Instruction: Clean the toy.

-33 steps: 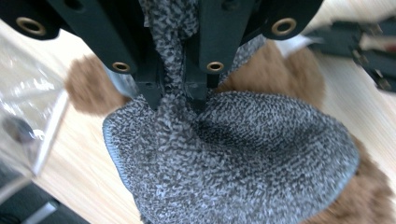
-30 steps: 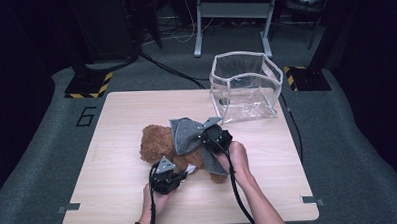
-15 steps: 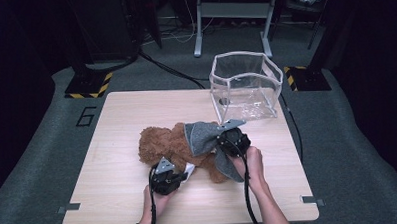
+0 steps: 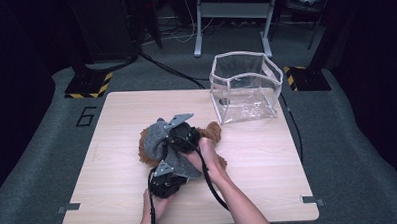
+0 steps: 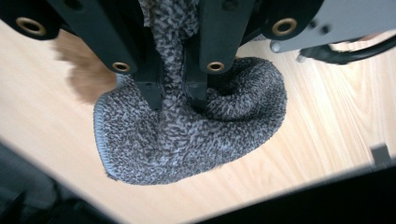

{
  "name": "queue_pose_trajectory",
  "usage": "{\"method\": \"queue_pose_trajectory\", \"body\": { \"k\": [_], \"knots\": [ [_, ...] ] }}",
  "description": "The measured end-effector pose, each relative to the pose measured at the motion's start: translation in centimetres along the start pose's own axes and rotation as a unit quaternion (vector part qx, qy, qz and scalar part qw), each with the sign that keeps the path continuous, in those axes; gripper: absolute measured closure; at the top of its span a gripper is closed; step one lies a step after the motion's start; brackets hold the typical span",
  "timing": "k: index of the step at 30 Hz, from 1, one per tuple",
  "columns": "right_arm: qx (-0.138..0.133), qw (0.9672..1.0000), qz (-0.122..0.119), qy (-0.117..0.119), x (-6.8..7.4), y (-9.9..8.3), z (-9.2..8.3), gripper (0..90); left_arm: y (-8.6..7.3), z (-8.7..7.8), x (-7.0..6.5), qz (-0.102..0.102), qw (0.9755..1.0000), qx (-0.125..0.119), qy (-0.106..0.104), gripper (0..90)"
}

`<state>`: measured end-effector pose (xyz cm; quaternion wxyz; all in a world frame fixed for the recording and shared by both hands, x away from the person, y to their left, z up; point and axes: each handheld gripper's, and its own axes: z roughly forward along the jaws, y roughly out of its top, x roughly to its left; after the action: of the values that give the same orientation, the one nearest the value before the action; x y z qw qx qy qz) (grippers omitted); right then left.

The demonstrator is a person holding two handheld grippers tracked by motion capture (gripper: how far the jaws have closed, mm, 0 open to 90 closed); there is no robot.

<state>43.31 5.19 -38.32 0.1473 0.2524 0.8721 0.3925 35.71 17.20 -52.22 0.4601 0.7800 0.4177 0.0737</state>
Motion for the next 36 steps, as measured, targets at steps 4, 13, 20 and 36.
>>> {"method": "queue_pose_trajectory", "body": {
  "k": [4, 13, 20, 36],
  "knots": [
    [0.028, 0.9996, 0.003, -0.002, 0.2, -1.4, 1.7, 82.6, 0.0, -0.1, 0.1, -0.002, 1.0, -0.002, 0.003, 90.0],
    [0.06, 0.9982, -0.004, -0.004, 0.2, -5.4, 0.9, 82.7, 0.1, -0.1, 0.5, -0.009, 0.9999, -0.008, 0.005, 90.0],
    [0.069, 0.9971, 0.012, -0.03, 0.2, -8.4, -0.6, 82.7, 0.2, -0.3, 0.8, -0.006, 0.9999, -0.011, 0.009, 90.0],
    [0.089, 0.9894, 0.064, -0.095, -2.6, -13.8, -4.6, 82.7, 0.4, -0.4, 1.0, -0.002, 0.9999, -0.013, 0.008, 90.0]
  ]
}}
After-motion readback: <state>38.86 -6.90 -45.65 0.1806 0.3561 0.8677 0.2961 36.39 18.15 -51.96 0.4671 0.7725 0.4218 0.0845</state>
